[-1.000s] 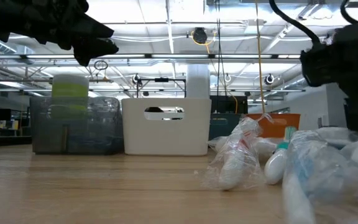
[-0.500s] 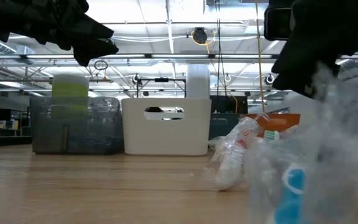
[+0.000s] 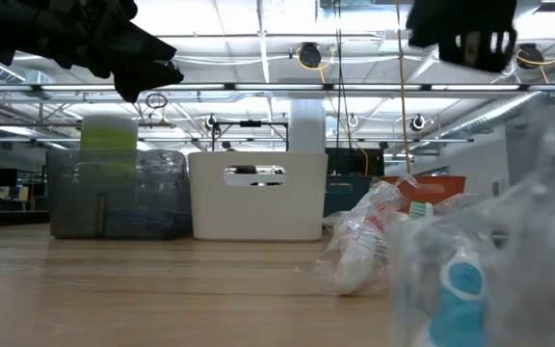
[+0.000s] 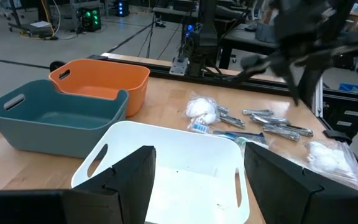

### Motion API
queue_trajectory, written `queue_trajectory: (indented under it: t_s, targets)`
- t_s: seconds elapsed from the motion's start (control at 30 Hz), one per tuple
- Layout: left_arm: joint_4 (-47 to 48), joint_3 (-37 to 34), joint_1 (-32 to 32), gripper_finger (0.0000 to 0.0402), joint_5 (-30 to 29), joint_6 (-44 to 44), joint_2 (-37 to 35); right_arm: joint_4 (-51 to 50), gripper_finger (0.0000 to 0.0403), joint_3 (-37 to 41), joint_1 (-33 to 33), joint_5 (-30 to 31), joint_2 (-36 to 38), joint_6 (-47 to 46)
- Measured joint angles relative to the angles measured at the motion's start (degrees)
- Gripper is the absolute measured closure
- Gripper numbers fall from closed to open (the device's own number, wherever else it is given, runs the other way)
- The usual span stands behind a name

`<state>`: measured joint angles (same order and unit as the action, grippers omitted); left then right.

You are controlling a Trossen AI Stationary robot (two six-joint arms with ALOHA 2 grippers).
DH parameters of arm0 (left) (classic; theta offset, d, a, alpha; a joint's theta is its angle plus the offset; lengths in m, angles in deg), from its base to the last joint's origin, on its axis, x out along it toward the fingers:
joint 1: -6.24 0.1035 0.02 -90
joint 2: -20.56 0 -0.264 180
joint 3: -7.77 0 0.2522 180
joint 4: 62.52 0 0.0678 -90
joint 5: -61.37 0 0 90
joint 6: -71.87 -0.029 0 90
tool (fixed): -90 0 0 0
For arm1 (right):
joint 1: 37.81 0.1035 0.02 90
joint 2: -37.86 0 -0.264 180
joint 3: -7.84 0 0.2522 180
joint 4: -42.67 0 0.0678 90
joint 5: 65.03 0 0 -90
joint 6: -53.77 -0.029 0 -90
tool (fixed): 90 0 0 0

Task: Pick & Place Travel size toiletries
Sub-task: Put the blue razor into the black bin

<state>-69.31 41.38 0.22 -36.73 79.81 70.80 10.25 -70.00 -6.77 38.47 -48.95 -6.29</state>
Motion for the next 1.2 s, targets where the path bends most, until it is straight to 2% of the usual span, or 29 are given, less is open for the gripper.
queue_trajectory:
  t_s: [0.07,0.17,0.27,0.33,0.47,0.67,1.03,1.2]
  targets:
    - [0.2,0.0,0.0,0.0158,0.0,0.0,0.0,-8.1,0.0361,-5.5,0.4,1.3,-2.2,-0.7]
    - [1.2,0.0,0.0,0.0158,-0.4,-0.1,0.0,-23.0,0.0380,-12.3,0.6,0.9,-7.3,-6.8]
    - [2.2,0.0,0.0,0.0158,-1.5,-0.2,0.0,-36.6,0.0398,-16.4,0.5,-4.2,-13.1,-15.0]
    - [2.7,0.0,0.0,0.0158,-2.2,-0.3,0.0,-40.2,0.0399,-17.1,0.2,-8.3,-16.4,-18.0]
    - [3.4,0.0,0.0,0.0158,-2.5,-0.3,0.0,-40.3,0.0392,-17.0,0.2,-12.1,-21.0,-18.4]
    - [4.6,0.0,0.0,0.0158,-2.5,-0.3,0.0,-40.8,0.0376,-17.0,-0.3,-9.4,-22.2,-17.2]
    - [6.0,0.0,0.0,0.0158,-2.5,0.0,0.0,-40.0,0.0250,-16.6,-1.1,-4.5,-20.2,-15.8]
    - [6.0,0.0,0.0,0.0158,-2.5,0.0,0.0,-34.9,0.0231,-12.8,-1.7,-4.7,-20.2,-17.5]
